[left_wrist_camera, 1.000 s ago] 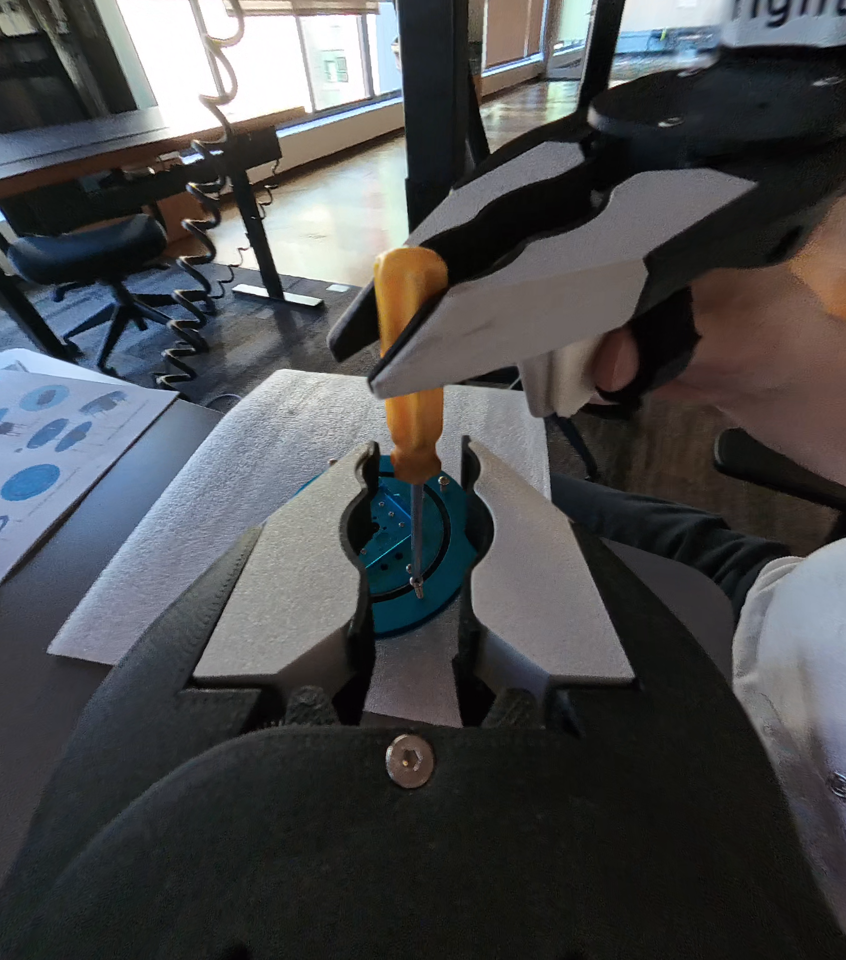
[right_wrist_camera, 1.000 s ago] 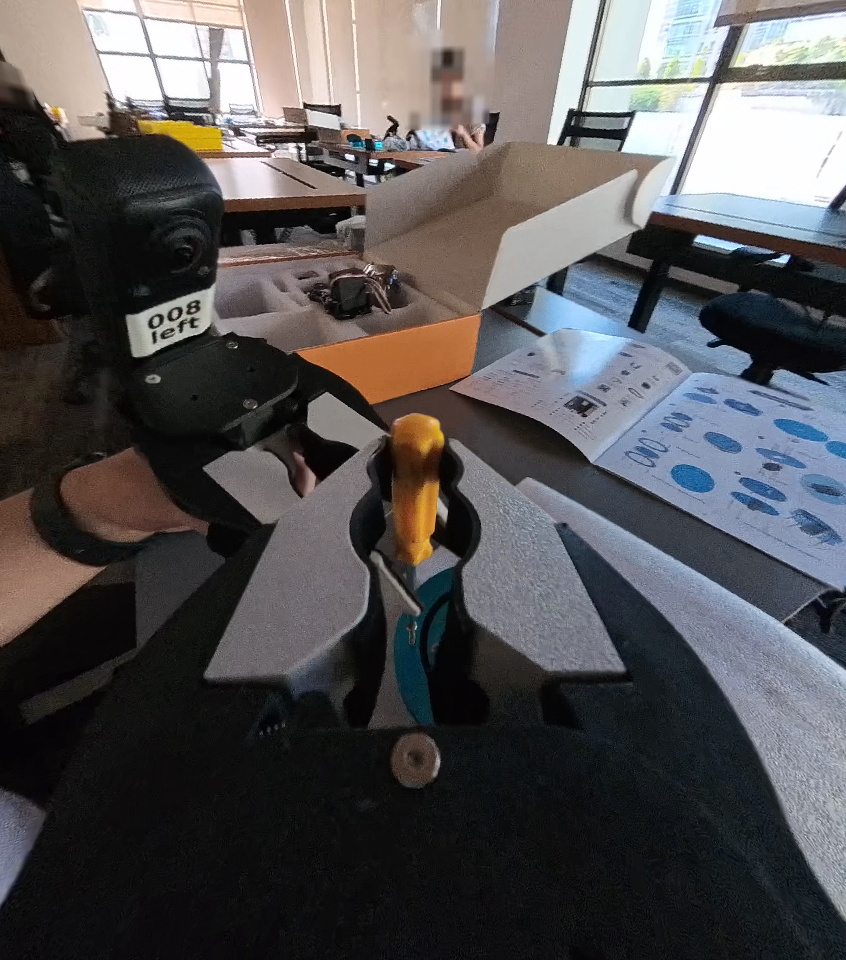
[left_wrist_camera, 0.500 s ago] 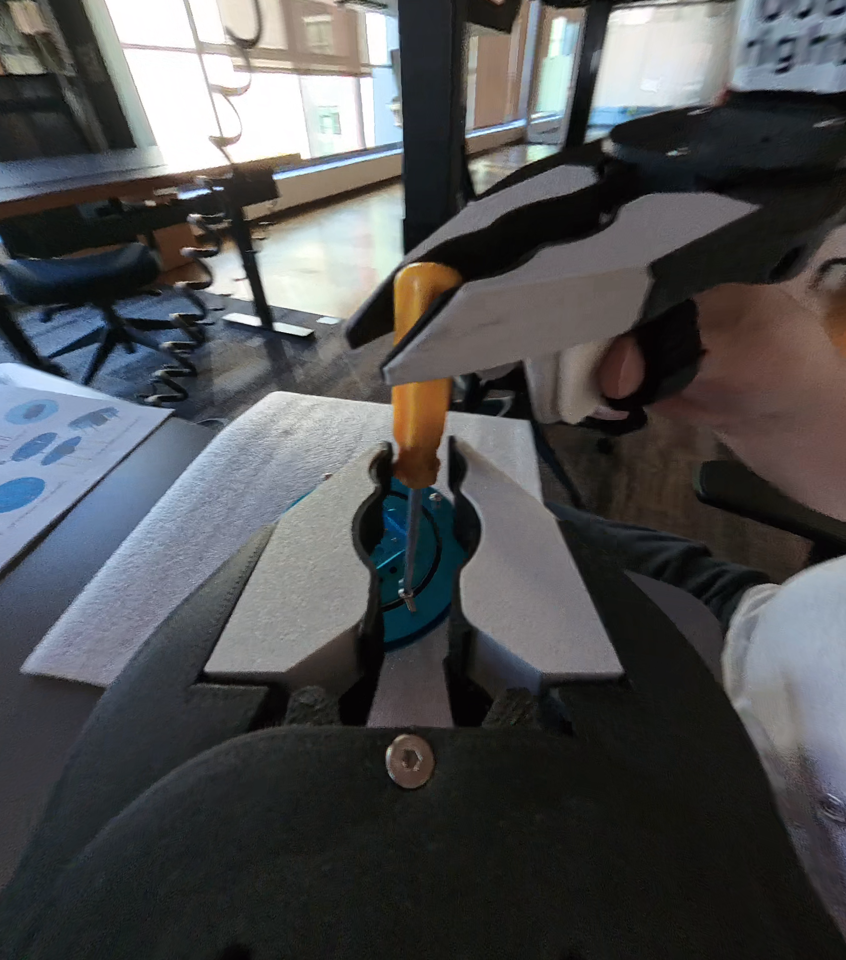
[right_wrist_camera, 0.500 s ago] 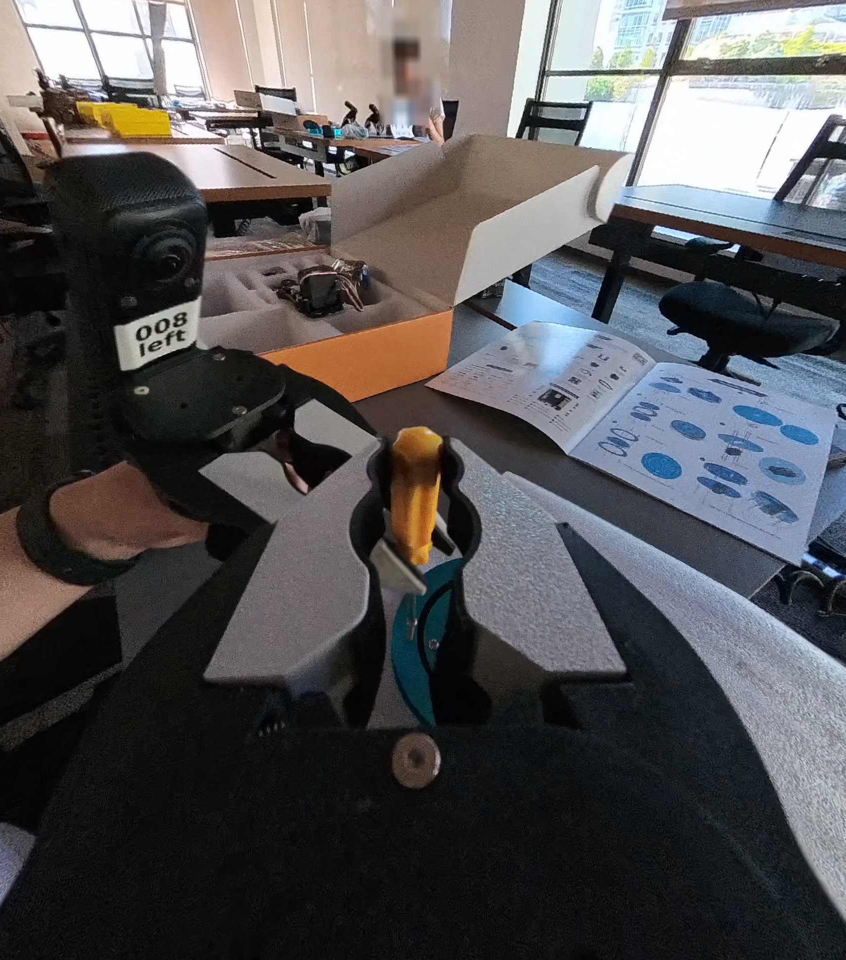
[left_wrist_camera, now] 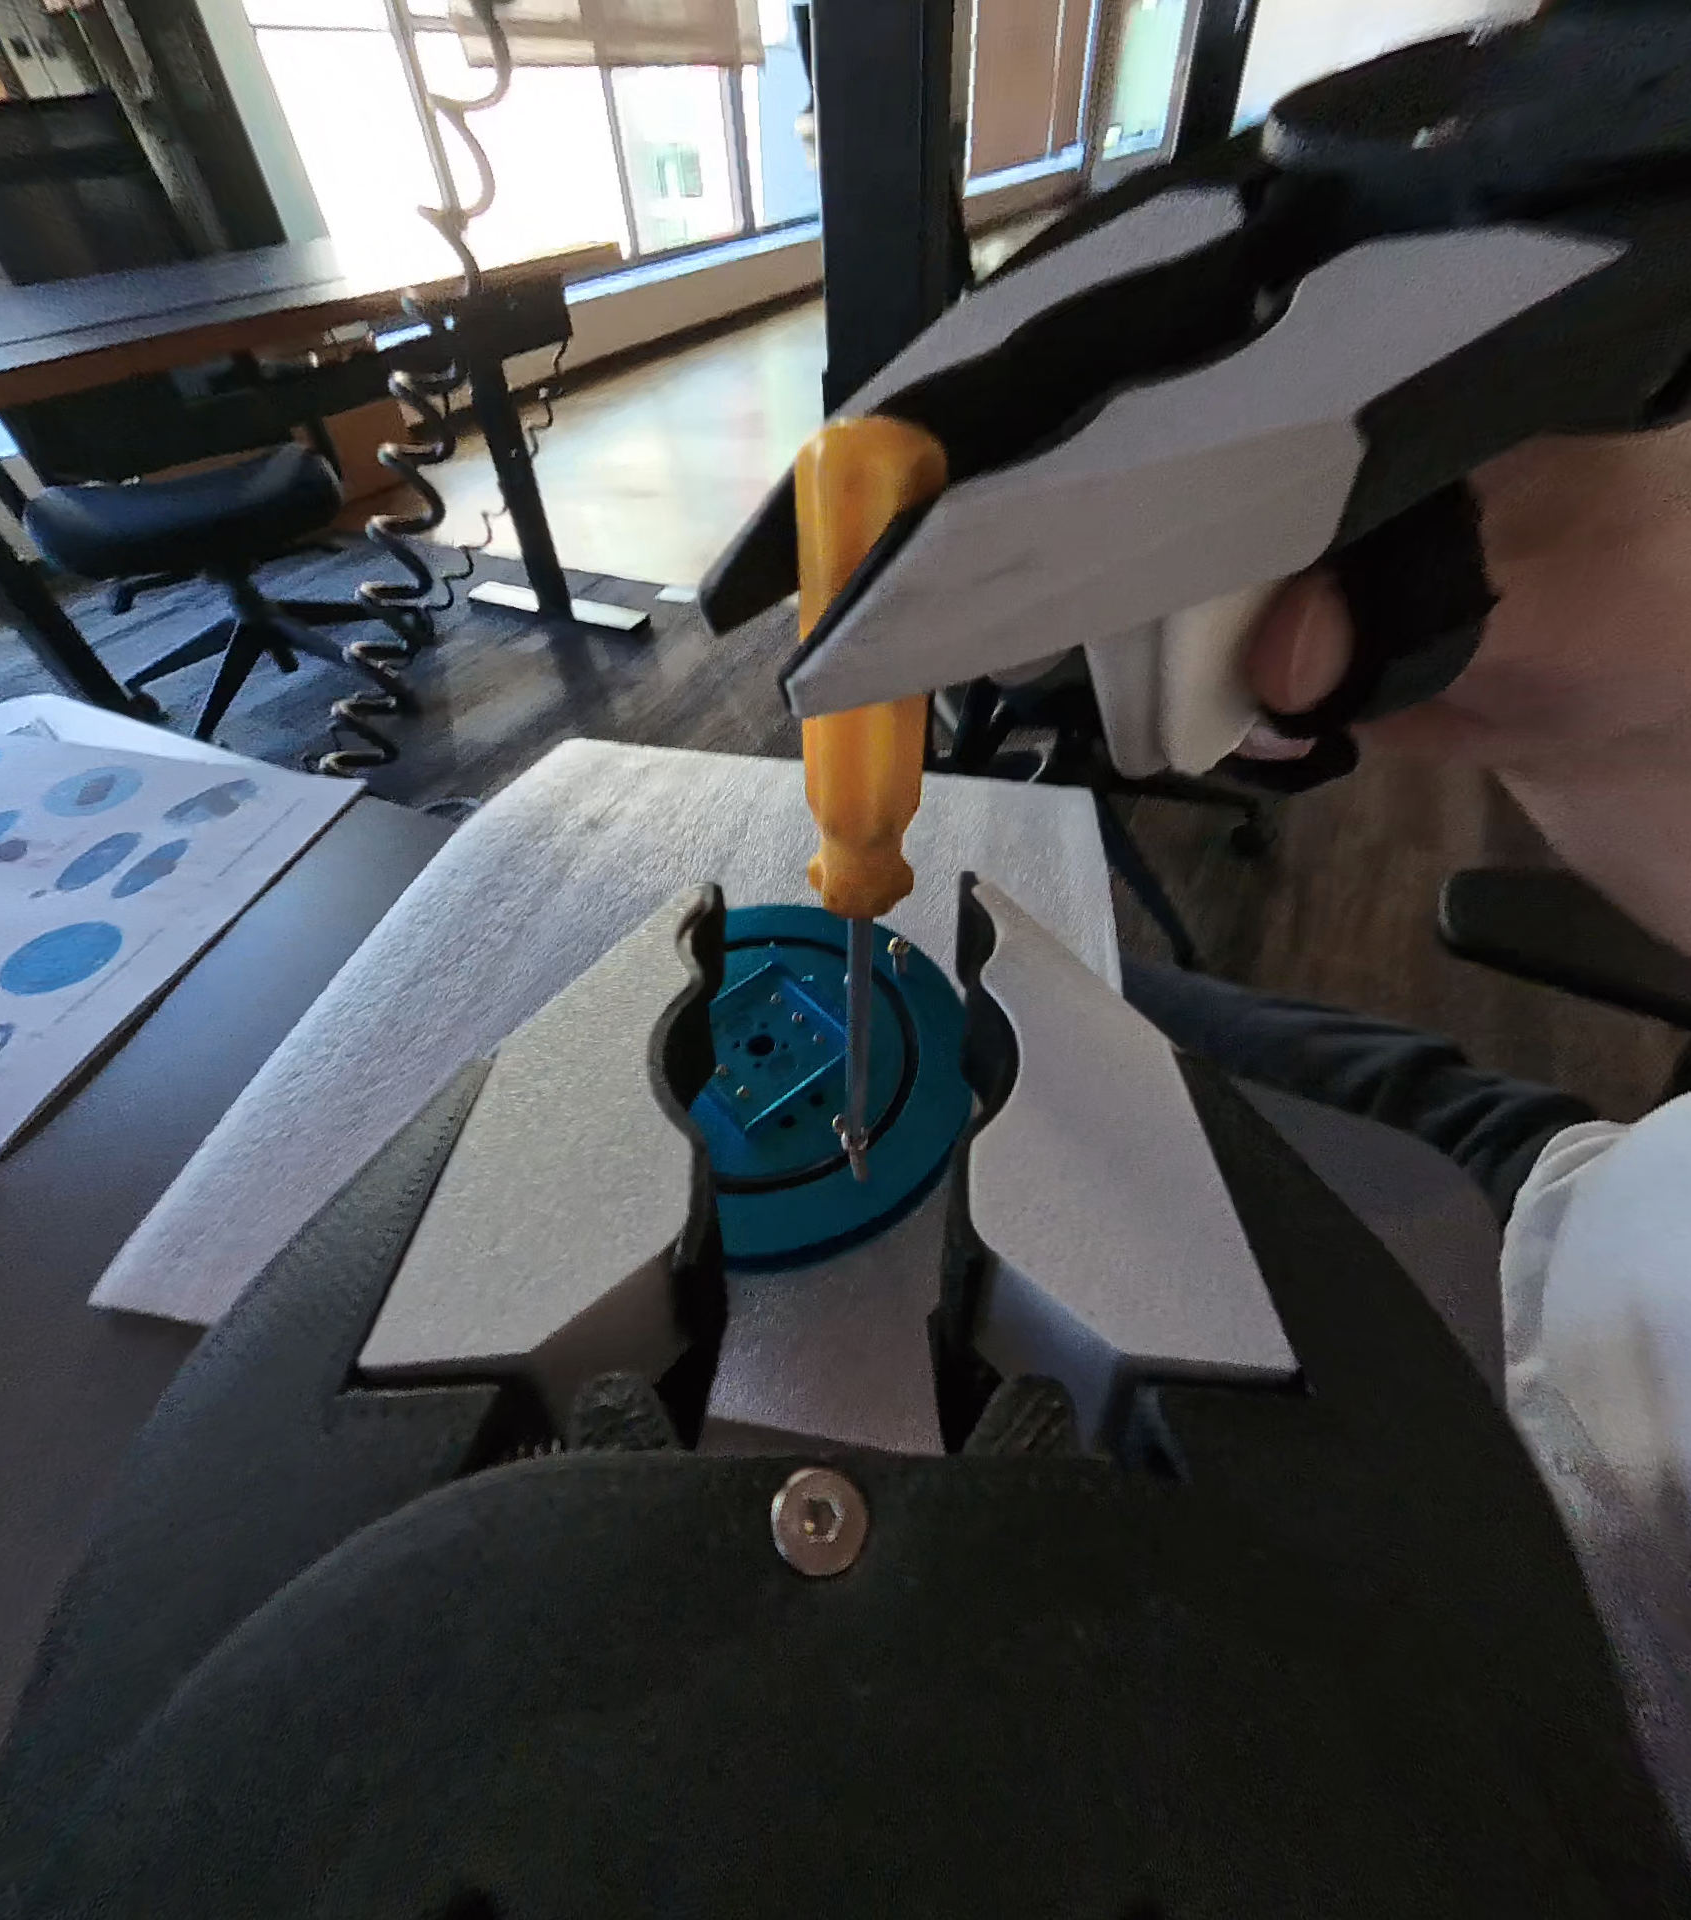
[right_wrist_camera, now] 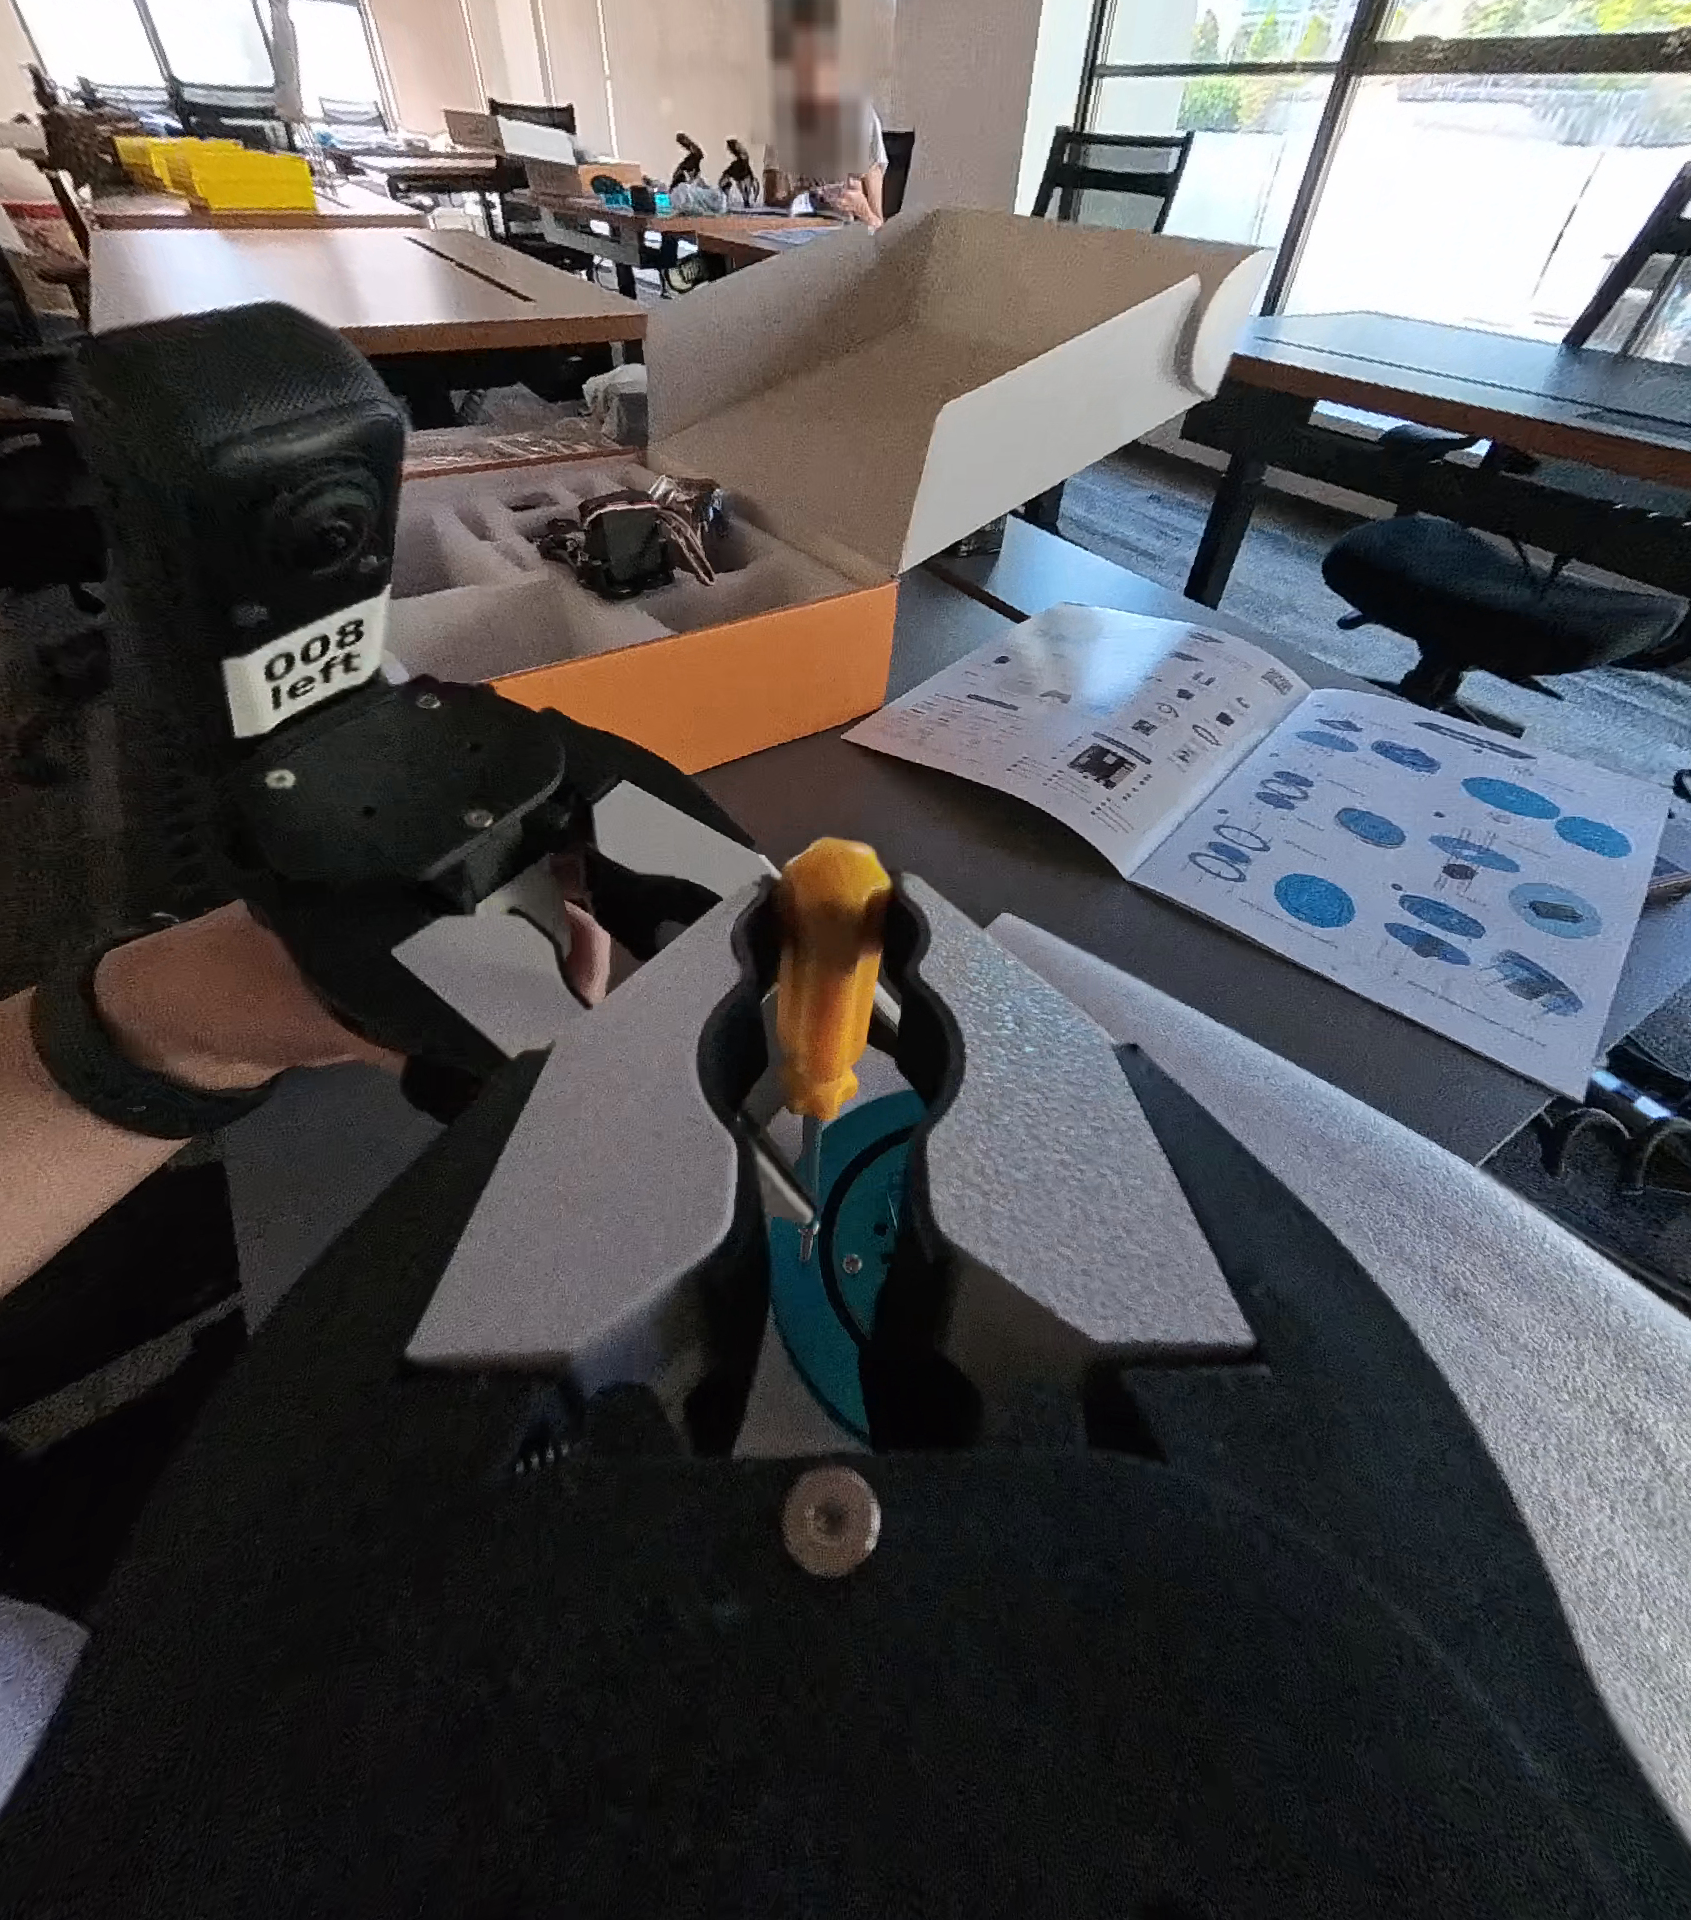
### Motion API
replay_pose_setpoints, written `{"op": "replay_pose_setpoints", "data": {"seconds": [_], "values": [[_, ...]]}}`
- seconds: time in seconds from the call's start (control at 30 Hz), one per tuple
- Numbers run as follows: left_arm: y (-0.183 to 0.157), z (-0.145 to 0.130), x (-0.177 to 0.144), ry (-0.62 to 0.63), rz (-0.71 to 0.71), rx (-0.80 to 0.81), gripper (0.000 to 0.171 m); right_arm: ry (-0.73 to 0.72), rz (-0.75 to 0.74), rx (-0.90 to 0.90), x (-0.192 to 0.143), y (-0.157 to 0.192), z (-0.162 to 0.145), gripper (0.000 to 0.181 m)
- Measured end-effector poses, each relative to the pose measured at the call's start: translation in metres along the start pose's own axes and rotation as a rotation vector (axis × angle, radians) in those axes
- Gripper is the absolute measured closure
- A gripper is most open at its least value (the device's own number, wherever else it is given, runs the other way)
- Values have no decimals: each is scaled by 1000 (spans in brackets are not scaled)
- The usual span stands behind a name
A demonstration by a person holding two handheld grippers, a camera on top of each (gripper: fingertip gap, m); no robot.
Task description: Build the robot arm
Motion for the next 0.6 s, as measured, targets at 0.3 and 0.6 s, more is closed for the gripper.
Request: {"op": "replay_pose_setpoints", "data": {"seconds": [0.3,0.6], "values": [[-6,-49,3,338,83,84,116,-94,107,-20,-1,-3,13,163],[9,-43,-17,179,249,-85,117,-1,174,518,49,-158,-4,164]]}}
Point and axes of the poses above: each gripper's, where its closed fingertips meet, x out along the fingers, z out of its top, y = z × x across the jaws, the point moved 8 cm from there along -x, back along the fingers, and after that the axes turned 10 degrees about -x, right-handed, at the moved point
